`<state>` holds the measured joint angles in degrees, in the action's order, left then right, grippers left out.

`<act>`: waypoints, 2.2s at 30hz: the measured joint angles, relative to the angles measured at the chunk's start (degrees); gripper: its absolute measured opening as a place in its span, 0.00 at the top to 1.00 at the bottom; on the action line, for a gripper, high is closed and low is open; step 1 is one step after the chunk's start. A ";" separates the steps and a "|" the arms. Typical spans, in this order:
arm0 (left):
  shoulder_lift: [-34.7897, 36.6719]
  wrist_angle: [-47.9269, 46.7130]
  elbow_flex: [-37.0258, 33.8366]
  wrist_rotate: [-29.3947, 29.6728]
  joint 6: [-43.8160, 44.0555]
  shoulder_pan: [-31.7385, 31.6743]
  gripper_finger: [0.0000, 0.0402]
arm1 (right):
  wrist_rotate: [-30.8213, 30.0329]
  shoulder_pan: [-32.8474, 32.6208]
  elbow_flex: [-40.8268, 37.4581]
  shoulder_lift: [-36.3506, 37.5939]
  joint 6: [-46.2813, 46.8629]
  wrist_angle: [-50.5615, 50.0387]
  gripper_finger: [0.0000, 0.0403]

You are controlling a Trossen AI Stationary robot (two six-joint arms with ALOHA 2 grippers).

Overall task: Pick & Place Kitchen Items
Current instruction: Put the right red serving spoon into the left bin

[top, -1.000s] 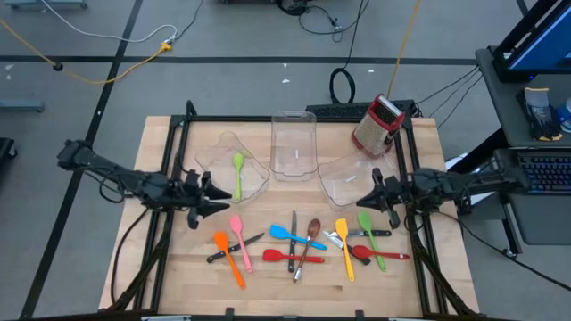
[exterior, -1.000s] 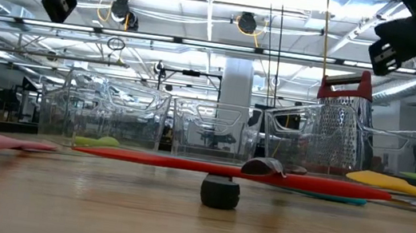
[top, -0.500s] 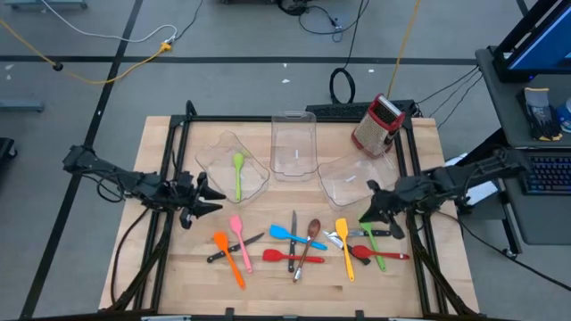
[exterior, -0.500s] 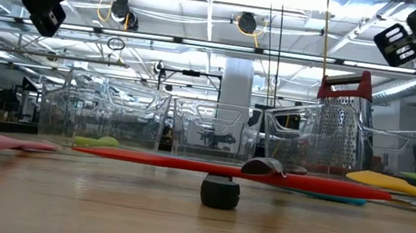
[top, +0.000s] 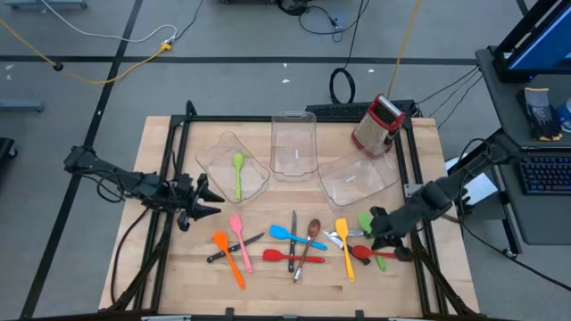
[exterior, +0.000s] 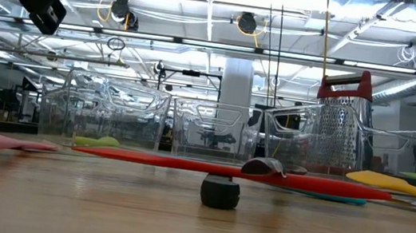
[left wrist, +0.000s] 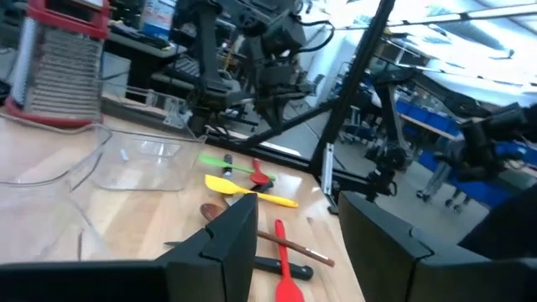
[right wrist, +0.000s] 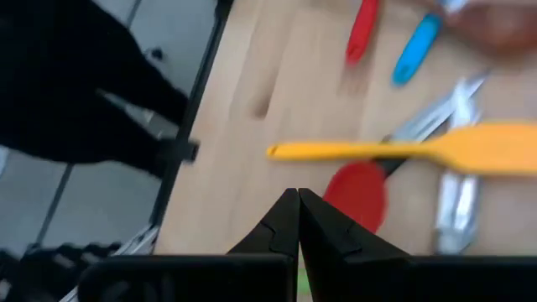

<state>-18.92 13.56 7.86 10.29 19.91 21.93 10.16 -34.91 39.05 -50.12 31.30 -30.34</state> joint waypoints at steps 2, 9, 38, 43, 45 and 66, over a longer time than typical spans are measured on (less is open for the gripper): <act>-0.02 -0.06 0.00 -1.34 -0.58 0.00 0.57 | 0.64 -2.04 0.00 -1.03 2.73 -0.48 1.00; -0.02 -1.50 0.00 -1.34 -0.66 0.00 0.57 | 1.83 -6.99 0.00 -4.18 15.15 -4.11 1.00; -0.09 -0.95 0.00 -0.68 0.88 -0.09 0.57 | 3.55 -8.07 -1.62 -7.79 21.86 -13.03 0.66; -0.09 -0.94 0.00 -0.68 0.81 -0.09 0.57 | 3.50 -8.07 -3.08 -7.79 22.00 -12.63 0.67; -0.09 -0.94 0.00 -0.68 0.80 -0.09 0.57 | 3.51 -8.07 -3.75 -7.79 22.00 -11.86 0.67; -0.09 -1.47 0.00 -0.69 1.39 -0.10 0.57 | 3.35 -8.07 -10.84 -8.36 23.75 0.42 0.67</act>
<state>-19.00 12.09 7.86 9.60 21.30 21.84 13.52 -42.98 28.21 -58.48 55.05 -29.92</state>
